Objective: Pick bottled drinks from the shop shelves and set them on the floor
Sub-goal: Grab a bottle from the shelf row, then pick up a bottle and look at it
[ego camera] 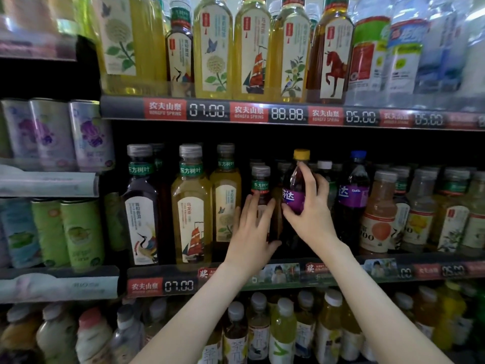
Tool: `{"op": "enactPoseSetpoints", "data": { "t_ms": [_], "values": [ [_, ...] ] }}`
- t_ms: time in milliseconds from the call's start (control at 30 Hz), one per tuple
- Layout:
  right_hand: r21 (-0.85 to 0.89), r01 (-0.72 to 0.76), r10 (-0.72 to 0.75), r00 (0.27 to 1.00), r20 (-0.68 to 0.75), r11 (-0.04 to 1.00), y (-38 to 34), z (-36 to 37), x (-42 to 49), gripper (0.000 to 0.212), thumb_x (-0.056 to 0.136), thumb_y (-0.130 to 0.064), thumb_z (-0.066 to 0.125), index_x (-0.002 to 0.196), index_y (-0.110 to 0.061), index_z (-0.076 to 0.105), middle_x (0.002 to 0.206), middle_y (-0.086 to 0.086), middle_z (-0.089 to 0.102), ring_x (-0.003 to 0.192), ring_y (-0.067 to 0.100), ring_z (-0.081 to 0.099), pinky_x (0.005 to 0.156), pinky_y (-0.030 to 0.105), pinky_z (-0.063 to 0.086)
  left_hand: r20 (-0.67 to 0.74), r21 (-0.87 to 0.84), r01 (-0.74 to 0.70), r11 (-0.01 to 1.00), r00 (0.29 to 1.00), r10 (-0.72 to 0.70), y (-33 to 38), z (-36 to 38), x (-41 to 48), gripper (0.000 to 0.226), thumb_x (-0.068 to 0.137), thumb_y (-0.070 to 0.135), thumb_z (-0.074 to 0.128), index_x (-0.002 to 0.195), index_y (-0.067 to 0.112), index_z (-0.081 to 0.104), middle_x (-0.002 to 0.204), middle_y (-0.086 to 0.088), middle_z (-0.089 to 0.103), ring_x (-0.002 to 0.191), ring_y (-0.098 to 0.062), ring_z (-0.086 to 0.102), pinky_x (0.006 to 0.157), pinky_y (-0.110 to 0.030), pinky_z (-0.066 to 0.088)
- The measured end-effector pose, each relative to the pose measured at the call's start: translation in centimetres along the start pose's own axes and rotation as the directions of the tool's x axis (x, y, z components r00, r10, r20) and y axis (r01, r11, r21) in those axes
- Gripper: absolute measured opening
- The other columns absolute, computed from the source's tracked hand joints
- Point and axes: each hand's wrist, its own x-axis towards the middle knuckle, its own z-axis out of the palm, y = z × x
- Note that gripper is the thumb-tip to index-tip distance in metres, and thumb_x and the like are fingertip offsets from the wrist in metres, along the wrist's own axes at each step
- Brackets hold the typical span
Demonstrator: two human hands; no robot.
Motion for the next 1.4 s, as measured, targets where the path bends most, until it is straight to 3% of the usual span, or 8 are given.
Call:
{"op": "enactPoseSetpoints", "data": {
  "t_ms": [133,267,467,633,867,1067,1233,1400],
  "values": [
    [0.005,0.113,-0.111,0.984,-0.141,0.994,-1.2,-1.7,-1.7,0.087,0.08,-0.002,0.074,0.145,-0.032,0.024,0.146,0.016,0.02,0.132,0.004,0.028,0.109,0.023,0.036,-0.081,-0.082,-0.084,0.993,0.994,0.078,1.7,-0.5,-0.8,0.096,0.085,0.042,0.066,0.151,0.032,-0.004,0.161,-0.003,0.007,0.147,-0.016,-0.012,0.116,-0.045,-0.008],
    [-0.002,0.224,-0.217,0.943,-0.252,0.975,-3.0,-5.4,-1.5,0.079,0.084,-0.004,0.071,0.146,-0.026,0.026,0.146,0.009,0.015,0.135,0.016,0.036,0.109,0.017,0.034,-0.159,-0.326,-0.163,0.931,0.98,0.116,4.8,-0.2,-1.0,0.094,0.088,0.04,0.065,0.15,0.037,-0.006,0.156,0.007,0.022,0.147,-0.016,0.012,0.118,-0.049,0.016],
    [0.184,0.113,-0.074,0.976,-0.204,0.976,-2.6,-13.9,-3.7,0.086,0.087,-0.016,0.067,0.151,-0.037,0.013,0.148,-0.013,0.019,0.138,0.002,0.03,0.106,0.021,0.04,-0.057,-0.742,-0.121,0.66,0.991,0.119,12.7,-0.1,-0.2,0.092,0.087,0.04,0.064,0.145,0.055,-0.006,0.138,0.039,0.035,0.129,0.007,0.041,0.099,-0.012,0.04],
    [0.238,-0.072,0.104,0.987,-0.125,0.969,2.5,-22.0,-7.3,0.09,0.089,-0.015,0.068,0.145,-0.05,0.007,0.15,-0.005,0.019,0.128,-0.01,0.036,0.09,0.006,0.041,0.028,-0.756,-0.067,0.652,0.991,0.135,21.5,3.3,-0.7,0.098,0.085,0.028,0.071,0.143,0.061,0.0,0.125,0.043,0.039,0.108,0.026,0.042,0.083,0.003,0.037],
    [0.138,-0.285,0.309,0.93,-0.197,0.948,11.6,-36.2,-13.9,0.078,0.087,-0.017,0.069,0.128,-0.065,0.024,0.139,-0.009,0.026,0.115,-0.015,0.041,0.082,0.003,0.043,0.229,-0.758,-0.005,0.652,0.934,0.273,39.5,10.2,-1.1,0.104,0.083,0.031,0.068,0.127,0.075,-0.015,0.116,0.032,0.056,0.104,0.008,0.057,0.078,-0.002,0.043],
    [0.203,-0.394,0.431,0.883,-0.188,0.896,20.3,-50.4,-17.0,0.078,0.088,-0.014,0.068,0.132,-0.064,0.028,0.136,-0.033,0.025,0.11,-0.001,0.053,0.079,0.016,0.053,0.271,-0.714,-0.077,0.696,0.886,0.376,50.1,14.1,2.0,0.057,0.08,0.069,0.045,0.134,0.059,0.032,0.103,0.041,0.052,0.106,0.02,0.049,0.085,0.001,0.036],
    [0.118,-0.453,0.468,0.844,-0.261,0.884,29.1,-57.7,-16.8,0.079,0.086,-0.01,0.069,0.131,-0.062,0.03,0.137,-0.014,0.027,0.107,0.009,0.055,0.076,0.019,0.055,0.275,-0.482,-0.29,0.827,0.846,0.457,58.0,20.4,7.8,0.033,0.095,0.049,0.045,0.123,0.034,0.055,0.11,0.013,0.064,0.103,-0.007,0.058,0.086,-0.027,0.048],
    [0.047,-0.444,0.439,0.856,-0.274,0.895,39.3,-63.4,-16.5,0.08,0.085,-0.01,0.071,0.13,-0.064,0.031,0.13,-0.019,0.03,0.096,-0.009,0.054,0.07,0.011,0.051,0.23,-0.52,-0.256,0.815,0.876,0.423,66.3,29.6,14.6,0.028,0.098,0.045,0.042,0.116,0.035,0.06,0.107,0.013,0.064,0.099,-0.007,0.059,0.082,-0.026,0.047]
  ]
}}
